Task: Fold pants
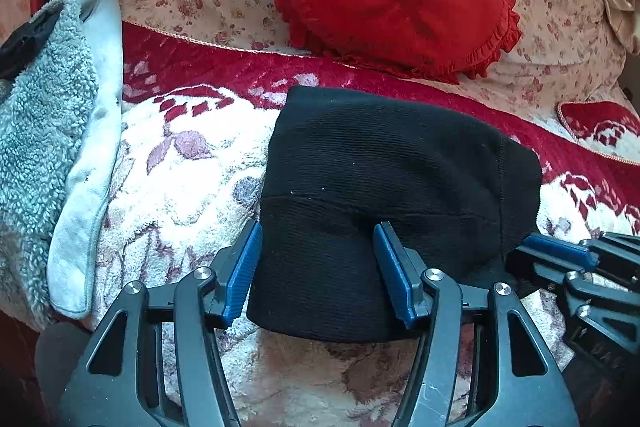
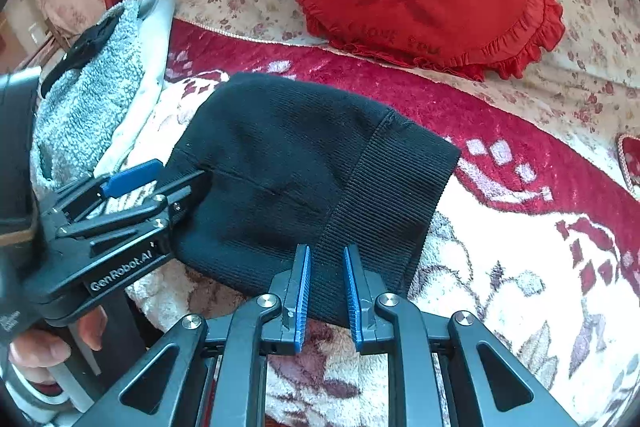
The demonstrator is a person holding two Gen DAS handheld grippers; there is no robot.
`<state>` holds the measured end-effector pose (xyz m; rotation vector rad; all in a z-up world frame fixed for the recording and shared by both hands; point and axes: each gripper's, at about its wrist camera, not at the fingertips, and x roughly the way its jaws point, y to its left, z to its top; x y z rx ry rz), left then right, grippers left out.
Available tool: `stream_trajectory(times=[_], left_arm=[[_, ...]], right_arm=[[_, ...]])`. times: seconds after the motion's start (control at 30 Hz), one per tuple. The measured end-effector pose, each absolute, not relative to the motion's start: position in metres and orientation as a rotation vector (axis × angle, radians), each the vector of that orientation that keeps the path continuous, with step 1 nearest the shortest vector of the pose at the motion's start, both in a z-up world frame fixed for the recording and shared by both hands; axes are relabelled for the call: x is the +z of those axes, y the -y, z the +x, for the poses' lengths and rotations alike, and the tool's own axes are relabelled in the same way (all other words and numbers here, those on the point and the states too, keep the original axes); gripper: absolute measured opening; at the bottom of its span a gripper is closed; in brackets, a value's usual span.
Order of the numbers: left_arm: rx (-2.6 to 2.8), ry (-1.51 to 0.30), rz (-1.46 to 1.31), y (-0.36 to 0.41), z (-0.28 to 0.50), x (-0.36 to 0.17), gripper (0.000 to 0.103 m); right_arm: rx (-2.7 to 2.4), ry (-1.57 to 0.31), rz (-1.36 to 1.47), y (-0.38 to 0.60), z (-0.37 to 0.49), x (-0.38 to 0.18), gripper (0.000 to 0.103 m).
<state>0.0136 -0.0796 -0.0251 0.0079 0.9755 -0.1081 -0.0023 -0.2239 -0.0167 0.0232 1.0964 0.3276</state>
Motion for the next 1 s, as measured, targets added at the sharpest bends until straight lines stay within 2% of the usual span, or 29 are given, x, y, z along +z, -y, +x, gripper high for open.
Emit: stream_trajectory(times=[0.2,0.4,0.43,0.5,0.57,0.67,0.93,1.0], left_arm=[[-0.107,-0.975,0.017,0.081,0.012,-0.025,0.058],[-0.116,-0.991,-0.008,0.077,0.013,-0.025,0.059],[-0.118,-0.994,-0.013,0.076,0.013,-0.024,0.059],[-0.12,-1.0,-0.033,0.073,0.015,-0.021,0.059],[-0.115,-1.0,-0.048,0.07,0.016,-0.019,0.059],[-0.111,-1.008,-0.054,0.068,0.018,-0.019,0.065],[-0.106,-1.011,-0.057,0.065,0.021,-0.017,0.065],[-0.105,-1.01,-0.064,0.062,0.023,-0.016,0.065]], right_arm=[[0.336,-1.071,0.032,0.225,-0.008,-0.004,0.021],[0.337,-1.107,0.013,0.221,-0.008,-0.022,0.023],[0.343,-1.105,0.026,0.223,-0.008,-0.02,0.026],[0.349,-1.099,0.063,0.229,-0.006,-0.016,0.042],[0.335,-1.09,0.098,0.237,-0.004,-0.013,0.042],[0.317,-1.094,0.12,0.242,-0.001,-0.013,0.043],[0.312,-1.097,0.108,0.238,0.003,-0.014,0.043],[0.3,-1.098,0.13,0.243,0.005,-0.017,0.047]])
